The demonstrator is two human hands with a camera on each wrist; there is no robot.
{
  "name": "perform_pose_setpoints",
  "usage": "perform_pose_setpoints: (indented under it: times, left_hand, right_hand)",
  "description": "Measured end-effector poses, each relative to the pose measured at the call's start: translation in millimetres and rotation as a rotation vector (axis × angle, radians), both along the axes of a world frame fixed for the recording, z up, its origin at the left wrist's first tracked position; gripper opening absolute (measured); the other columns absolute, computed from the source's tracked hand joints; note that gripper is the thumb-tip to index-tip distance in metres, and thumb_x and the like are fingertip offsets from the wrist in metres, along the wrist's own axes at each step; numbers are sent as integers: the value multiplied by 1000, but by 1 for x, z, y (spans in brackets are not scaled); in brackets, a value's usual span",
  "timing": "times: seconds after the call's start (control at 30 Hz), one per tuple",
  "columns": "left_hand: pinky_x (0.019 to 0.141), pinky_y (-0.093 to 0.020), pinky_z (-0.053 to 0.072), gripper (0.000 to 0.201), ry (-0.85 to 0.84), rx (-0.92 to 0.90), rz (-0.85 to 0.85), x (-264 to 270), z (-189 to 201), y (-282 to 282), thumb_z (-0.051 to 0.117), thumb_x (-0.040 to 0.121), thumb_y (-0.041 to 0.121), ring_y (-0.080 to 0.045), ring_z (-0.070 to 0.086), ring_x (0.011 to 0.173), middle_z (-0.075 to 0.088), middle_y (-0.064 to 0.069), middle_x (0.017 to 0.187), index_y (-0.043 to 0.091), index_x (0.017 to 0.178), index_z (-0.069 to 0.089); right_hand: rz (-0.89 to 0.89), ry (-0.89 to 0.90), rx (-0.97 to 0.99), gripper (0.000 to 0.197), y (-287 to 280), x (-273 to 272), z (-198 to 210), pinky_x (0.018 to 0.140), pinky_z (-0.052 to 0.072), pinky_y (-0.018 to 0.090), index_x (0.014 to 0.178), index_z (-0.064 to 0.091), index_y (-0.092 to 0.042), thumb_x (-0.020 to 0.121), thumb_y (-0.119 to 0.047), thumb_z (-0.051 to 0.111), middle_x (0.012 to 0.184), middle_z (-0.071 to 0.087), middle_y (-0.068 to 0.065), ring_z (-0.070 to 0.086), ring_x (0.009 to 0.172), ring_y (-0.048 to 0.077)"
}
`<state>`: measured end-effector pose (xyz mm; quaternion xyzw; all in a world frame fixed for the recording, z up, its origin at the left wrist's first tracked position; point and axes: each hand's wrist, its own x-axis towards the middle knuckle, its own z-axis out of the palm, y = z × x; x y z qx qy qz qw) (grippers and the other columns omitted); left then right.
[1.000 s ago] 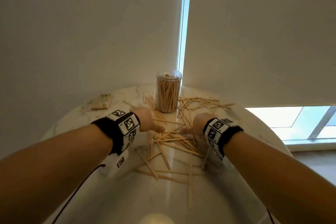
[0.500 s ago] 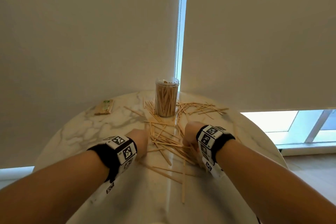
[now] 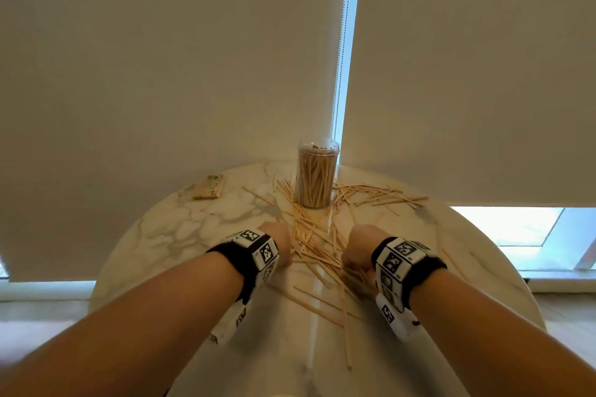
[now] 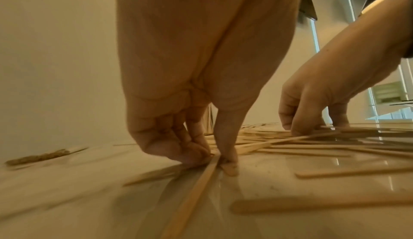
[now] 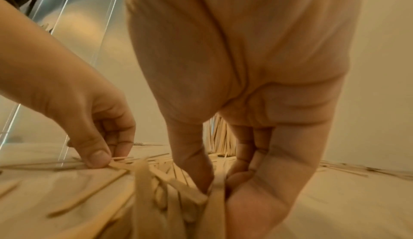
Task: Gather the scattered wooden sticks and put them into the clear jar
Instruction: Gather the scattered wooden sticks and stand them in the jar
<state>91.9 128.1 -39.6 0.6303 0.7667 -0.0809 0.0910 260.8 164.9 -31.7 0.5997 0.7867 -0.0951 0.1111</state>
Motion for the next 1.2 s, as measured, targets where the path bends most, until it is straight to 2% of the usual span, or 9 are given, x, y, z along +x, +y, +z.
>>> perform_pose_setpoints:
  times: [0.1,0.27,0.53,0.67,0.8,0.97,1.07,1.13,1.2]
  left_hand:
    - [89,-30,50,38,51,-8,-34,0,-1,7,61,96,32,-25,63,112,64,-9,125,7,125,60]
    - [93,-29,46,33,-25,30,11,-1,-5,18,51,100,22,-26,58,120,62,-11,130,4,126,62]
    - [96,-35,44,58,-194,119,77,27,-10,45,37,101,53,-28,57,119,62,-12,127,6,127,59]
    - [91,-38,50,57,-199,158,51,31,-18,63,38,96,60,-28,61,98,66,-11,110,10,108,64]
    - [85,-33,52,47,-231,147,70,24,-13,66,54,88,60,-24,61,93,66,-7,104,14,93,61]
    - [57,-26,36,42,-201,98,120,17,-14,74,53,93,48,-14,46,64,46,0,72,14,68,46]
    - [69,-30,46,28,-193,113,146,19,-15,77,57,93,38,-21,60,82,53,-2,81,11,85,58]
    - [90,-35,50,33,-205,121,174,17,-19,80,60,93,28,-28,63,111,66,-10,109,6,116,65]
    - [98,-36,50,36,-168,129,161,16,-18,79,61,93,24,-28,61,118,64,-12,126,5,124,63]
  right_hand:
    - [-64,73,2,17,3,0,-3,68,48,26,98,64,-8,95,-24,59,84,58,5,58,82,20]
    - [-89,121,23,22,0,-1,-4,72,50,25,110,66,-6,97,-22,58,83,57,3,59,84,19]
    - [-5,97,-5,47,-12,-15,3,76,55,29,104,63,-9,89,-53,65,94,66,7,65,85,21]
    - [112,101,1,41,-15,-21,8,88,52,31,127,60,-7,95,-33,64,120,67,10,65,110,26]
    - [86,125,-8,41,-13,-23,4,88,53,31,126,60,-7,92,-30,67,111,66,10,65,102,24]
    - [24,83,-24,41,-7,-13,1,91,55,32,121,63,-7,90,-33,68,116,66,8,64,107,24]
    - [59,51,6,32,-10,-13,0,88,54,31,117,63,-9,92,-28,66,113,66,8,64,104,24]
    - [93,39,29,27,-14,-14,0,88,54,31,116,64,-8,94,-23,62,112,67,9,64,104,25]
    - [120,36,42,24,-19,-13,-1,92,54,33,116,65,-7,96,-20,58,114,66,10,64,105,26]
